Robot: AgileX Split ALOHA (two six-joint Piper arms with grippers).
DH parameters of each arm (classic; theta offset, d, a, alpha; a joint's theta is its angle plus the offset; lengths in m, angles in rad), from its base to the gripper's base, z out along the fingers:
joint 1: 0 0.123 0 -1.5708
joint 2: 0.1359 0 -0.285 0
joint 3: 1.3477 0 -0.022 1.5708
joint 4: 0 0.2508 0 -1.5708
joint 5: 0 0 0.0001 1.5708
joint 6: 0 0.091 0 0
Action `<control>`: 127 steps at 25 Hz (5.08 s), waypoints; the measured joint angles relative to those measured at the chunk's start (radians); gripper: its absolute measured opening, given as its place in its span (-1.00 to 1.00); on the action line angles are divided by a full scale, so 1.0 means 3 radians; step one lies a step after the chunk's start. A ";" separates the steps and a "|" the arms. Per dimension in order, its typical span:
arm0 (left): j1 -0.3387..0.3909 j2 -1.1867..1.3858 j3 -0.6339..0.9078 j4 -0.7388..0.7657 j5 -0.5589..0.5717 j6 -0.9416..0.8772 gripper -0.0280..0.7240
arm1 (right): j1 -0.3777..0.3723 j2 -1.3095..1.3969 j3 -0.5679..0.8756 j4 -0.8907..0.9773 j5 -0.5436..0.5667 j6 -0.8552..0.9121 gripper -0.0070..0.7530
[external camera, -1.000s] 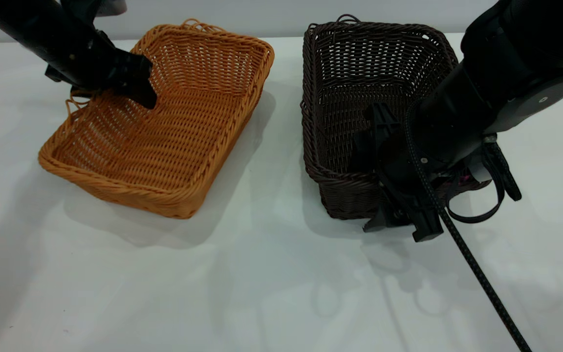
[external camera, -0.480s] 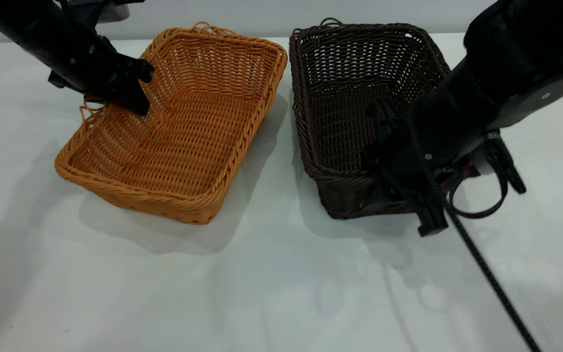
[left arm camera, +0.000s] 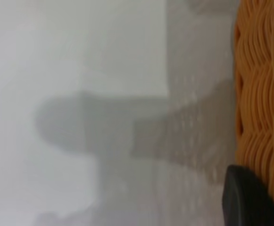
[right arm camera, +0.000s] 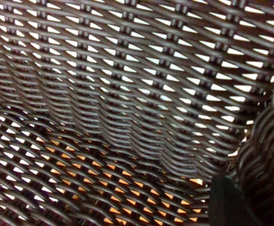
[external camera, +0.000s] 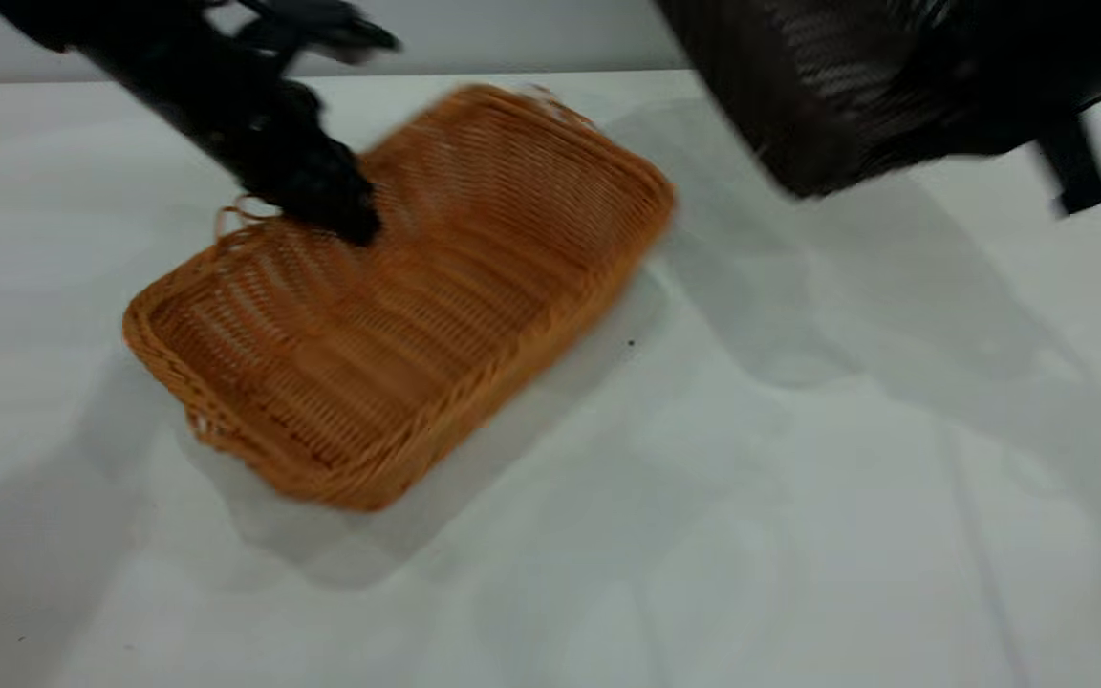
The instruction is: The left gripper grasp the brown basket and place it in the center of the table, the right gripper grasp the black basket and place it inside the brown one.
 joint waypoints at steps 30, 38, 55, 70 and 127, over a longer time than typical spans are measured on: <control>-0.0853 0.0373 -0.0951 0.0212 0.0314 0.1323 -0.16 | -0.0731 -0.0317 -0.0534 -0.1093 0.1691 -0.0015 -0.62; -0.0853 0.0292 -0.0951 0.0183 0.0336 0.1314 0.41 | -0.0731 -0.0317 -0.0534 -0.1002 0.1703 -0.0015 -0.62; -0.0853 -0.1846 -0.0948 0.1409 0.2807 0.0194 0.26 | -0.0721 -0.0302 -0.0983 -0.1408 0.1924 -0.0062 -0.62; -0.0853 -0.3312 -0.0948 0.1400 0.2811 0.0133 0.23 | 0.0774 0.0438 -0.1426 -0.3093 0.1734 0.0047 -0.63; -0.0856 -0.4910 -0.0802 0.2429 0.2815 -0.2526 0.18 | 0.0844 -0.2249 -0.2432 -0.3748 0.2573 0.0996 0.48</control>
